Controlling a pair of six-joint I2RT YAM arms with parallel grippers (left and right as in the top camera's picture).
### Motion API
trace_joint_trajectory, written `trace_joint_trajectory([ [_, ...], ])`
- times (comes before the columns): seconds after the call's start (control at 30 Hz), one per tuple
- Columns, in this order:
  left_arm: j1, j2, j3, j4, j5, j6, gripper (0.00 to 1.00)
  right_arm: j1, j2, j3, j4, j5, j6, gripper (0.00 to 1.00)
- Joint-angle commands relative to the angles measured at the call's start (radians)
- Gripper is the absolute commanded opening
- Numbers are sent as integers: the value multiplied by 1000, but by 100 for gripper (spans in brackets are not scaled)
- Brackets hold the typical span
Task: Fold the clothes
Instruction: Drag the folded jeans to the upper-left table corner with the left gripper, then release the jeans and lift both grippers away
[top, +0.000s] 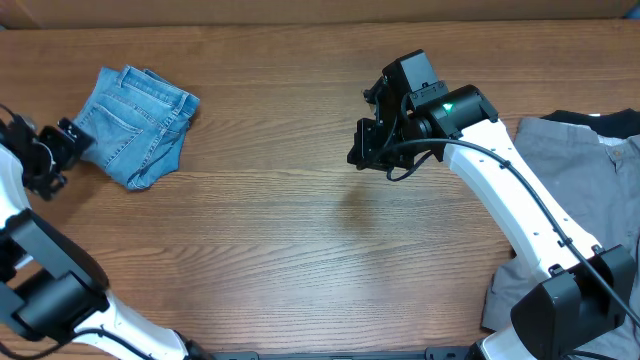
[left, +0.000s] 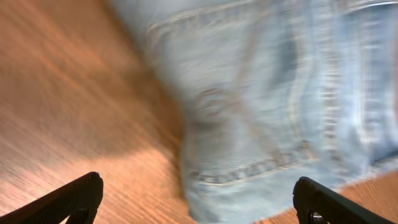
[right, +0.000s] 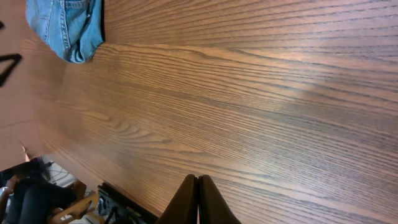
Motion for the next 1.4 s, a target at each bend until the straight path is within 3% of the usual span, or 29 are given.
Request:
trace_joint_trajectory([
  [0.0,-80,-22,17,15,30,152,100,2,-2,2,13,7,-3,5],
  [0.1,-155,0,13,19,25,241,95,2,-2,2,20,7,-3,6],
  [0.13,-182,9,10,20,11,265,84,2,-2,2,21,7,-3,6],
  [0.2,-226,30,5,22,-39,272,50,2,-2,2,22,7,-2,6],
  [0.27,-266,62,-6,37,-79,270,12,2,-2,2,23,7,-3,6],
  [0.3,-281,79,-13,50,-89,268,4,2,-2,2,24,7,-3,6],
  [0.63,-313,346,-23,211,-90,182,4,2,-2,2,31,38,1,6],
  [0.67,-307,360,-23,238,-90,155,9,2,-2,2,33,43,1,6],
  [0.73,-290,373,-23,292,-89,85,29,2,-2,2,39,44,1,6],
  [0.83,-258,372,-12,372,-45,-23,38,2,-2,2,43,44,1,6],
  [1.03,-203,372,29,474,38,-89,41,2,-2,2,38,44,1,6],
  [1.17,-176,371,86,450,51,-84,42,2,-2,2,16,44,1,6],
  [1.2,-168,369,111,427,75,-72,45,2,-2,2,11,44,1,6],
  [1.27,-156,364,163,377,124,-53,64,2,-2,2,5,44,1,6],
  [1.37,-140,344,241,293,156,-34,70,2,-2,2,0,42,2,5],
])
